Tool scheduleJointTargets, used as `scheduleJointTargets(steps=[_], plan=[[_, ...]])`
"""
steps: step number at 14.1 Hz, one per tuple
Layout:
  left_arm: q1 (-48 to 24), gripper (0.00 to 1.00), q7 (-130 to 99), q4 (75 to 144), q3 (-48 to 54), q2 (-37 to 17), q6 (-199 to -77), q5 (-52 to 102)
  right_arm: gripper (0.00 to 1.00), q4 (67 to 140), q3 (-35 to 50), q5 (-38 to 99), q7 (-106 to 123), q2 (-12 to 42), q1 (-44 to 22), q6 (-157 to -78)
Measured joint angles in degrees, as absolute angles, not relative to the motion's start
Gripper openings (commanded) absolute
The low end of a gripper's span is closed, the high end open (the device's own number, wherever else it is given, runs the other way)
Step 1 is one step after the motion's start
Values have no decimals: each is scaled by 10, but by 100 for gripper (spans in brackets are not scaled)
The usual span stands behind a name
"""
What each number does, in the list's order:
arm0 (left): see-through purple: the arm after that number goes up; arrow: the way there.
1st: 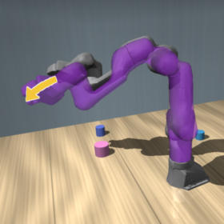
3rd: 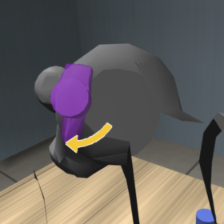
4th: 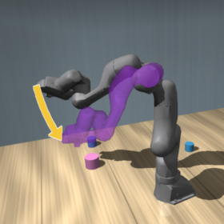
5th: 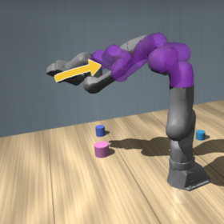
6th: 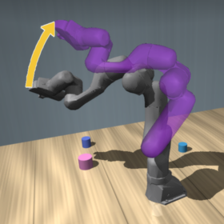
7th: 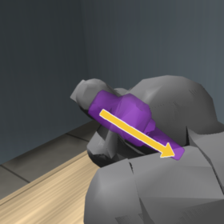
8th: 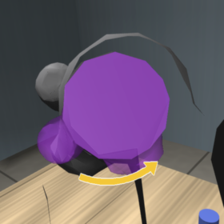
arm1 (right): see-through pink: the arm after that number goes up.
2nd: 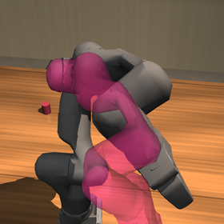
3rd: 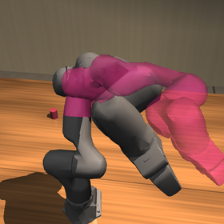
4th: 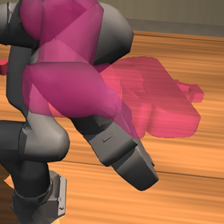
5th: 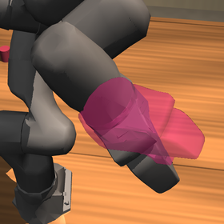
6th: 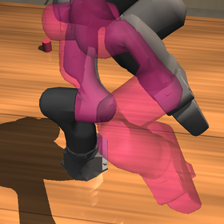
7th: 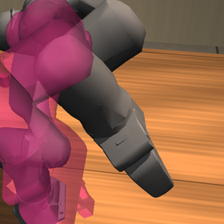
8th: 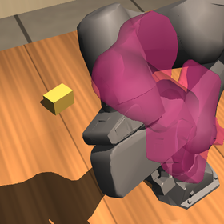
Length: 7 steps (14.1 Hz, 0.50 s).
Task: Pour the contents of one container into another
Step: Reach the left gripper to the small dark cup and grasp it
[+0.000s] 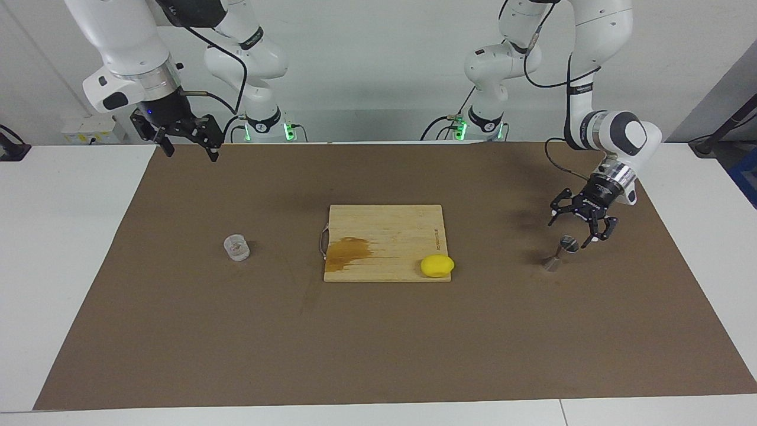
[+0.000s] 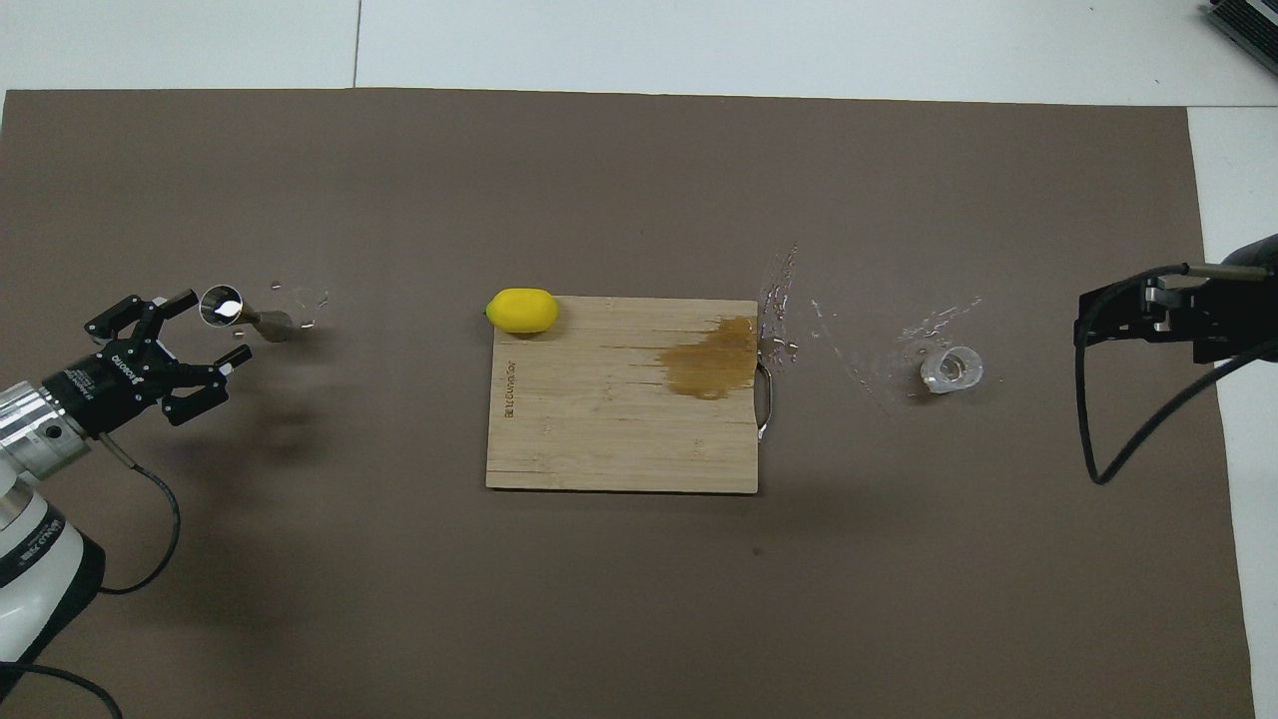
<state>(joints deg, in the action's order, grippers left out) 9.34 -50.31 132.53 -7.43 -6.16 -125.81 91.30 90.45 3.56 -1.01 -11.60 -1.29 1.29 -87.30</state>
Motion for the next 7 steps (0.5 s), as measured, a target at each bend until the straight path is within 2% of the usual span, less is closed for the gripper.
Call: scheduleJointTargets(steps=[7], plan=[[88, 99, -505, 1325, -73, -67, -1276, 956, 100, 905, 36, -10, -159, 1, 12, -891]])
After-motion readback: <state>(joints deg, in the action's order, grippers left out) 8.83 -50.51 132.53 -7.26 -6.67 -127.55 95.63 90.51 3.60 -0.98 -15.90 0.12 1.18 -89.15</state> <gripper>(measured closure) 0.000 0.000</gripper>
